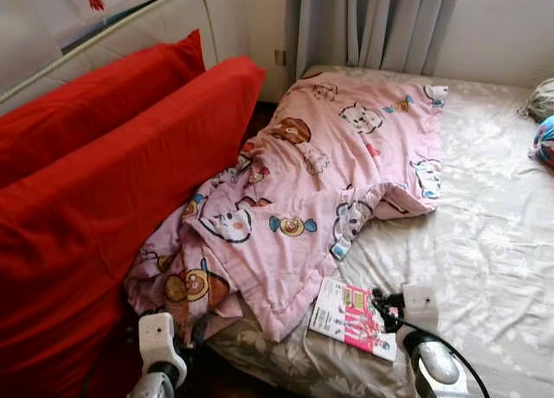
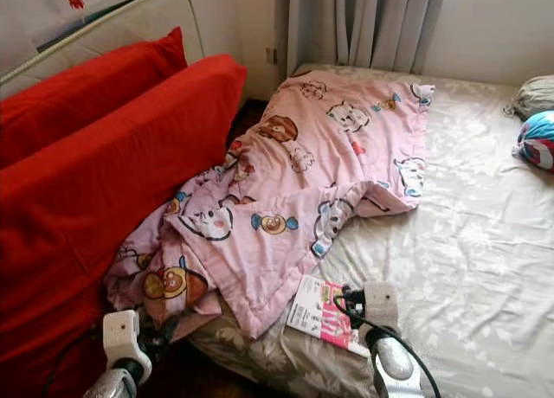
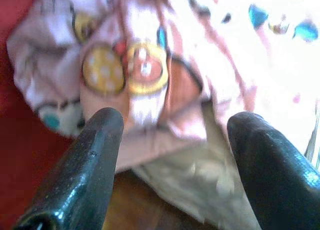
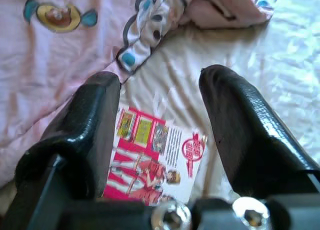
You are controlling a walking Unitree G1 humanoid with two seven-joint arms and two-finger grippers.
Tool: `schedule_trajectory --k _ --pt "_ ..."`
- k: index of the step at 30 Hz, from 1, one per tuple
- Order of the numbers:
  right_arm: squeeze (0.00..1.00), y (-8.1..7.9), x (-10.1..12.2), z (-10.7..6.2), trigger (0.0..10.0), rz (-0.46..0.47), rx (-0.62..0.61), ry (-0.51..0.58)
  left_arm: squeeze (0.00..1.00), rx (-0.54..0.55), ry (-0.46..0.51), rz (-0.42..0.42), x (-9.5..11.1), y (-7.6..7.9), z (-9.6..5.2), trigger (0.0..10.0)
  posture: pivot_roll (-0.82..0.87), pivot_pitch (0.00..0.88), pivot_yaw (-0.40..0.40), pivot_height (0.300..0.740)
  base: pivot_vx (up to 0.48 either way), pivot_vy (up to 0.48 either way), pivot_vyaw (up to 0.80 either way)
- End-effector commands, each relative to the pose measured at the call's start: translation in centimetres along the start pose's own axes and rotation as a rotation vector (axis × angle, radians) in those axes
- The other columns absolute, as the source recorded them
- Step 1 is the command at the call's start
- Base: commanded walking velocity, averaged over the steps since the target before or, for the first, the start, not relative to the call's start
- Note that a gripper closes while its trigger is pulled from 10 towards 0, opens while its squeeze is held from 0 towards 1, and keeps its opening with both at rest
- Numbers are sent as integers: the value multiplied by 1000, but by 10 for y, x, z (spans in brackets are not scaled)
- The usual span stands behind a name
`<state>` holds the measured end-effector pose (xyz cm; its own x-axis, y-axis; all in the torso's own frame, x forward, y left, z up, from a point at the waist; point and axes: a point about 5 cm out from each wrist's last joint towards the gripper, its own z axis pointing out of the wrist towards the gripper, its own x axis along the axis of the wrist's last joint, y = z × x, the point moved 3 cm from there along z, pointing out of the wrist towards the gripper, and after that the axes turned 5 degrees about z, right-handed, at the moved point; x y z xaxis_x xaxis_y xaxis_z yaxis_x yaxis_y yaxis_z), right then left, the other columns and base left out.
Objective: Clean up the room
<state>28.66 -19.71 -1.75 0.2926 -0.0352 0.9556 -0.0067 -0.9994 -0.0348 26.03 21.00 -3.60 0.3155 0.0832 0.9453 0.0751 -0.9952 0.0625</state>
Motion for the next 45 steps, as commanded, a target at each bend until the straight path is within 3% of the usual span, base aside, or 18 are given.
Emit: schedule_trajectory --k 1,8,10,17,20,37,41,45 --pt "0 -4 -1 -5 10000 23 4 30 0 -5 58 20 8 -1 -2 10000 -60 96 35 740 0 0 0" --pt "0 -4 7 -11 10000 38 -3 99 0 -17 190 48 32 2 -7 10000 -62 75 33 740 0 0 0" --pt "0 -1 8 -12 10000 35 -27 102 0 -25 233 42 45 10 -5 10000 -63 69 32 740 0 0 0" --pt "0 0 5 -10 10000 30 -49 67 0 -53 246 32 51 25 -1 10000 -69 56 33 740 0 0 0" --pt "0 -1 5 -11 10000 33 -47 65 0 -64 246 27 55 31 -4 10000 -64 57 31 720 0 0 0" --pt "0 1 15 -6 10000 34 -41 74 0 -48 240 15 57 34 -6 10000 -60 93 2 705 0 0 0" --pt "0 2 17 -5 10000 27 -36 80 0 -46 237 8 56 36 -6 10000 -64 104 -7 675 0 0 0" --pt "0 1 18 -4 10000 21 -33 85 0 -38 229 9 55 32 -7 10000 -63 110 -14 675 0 0 0"
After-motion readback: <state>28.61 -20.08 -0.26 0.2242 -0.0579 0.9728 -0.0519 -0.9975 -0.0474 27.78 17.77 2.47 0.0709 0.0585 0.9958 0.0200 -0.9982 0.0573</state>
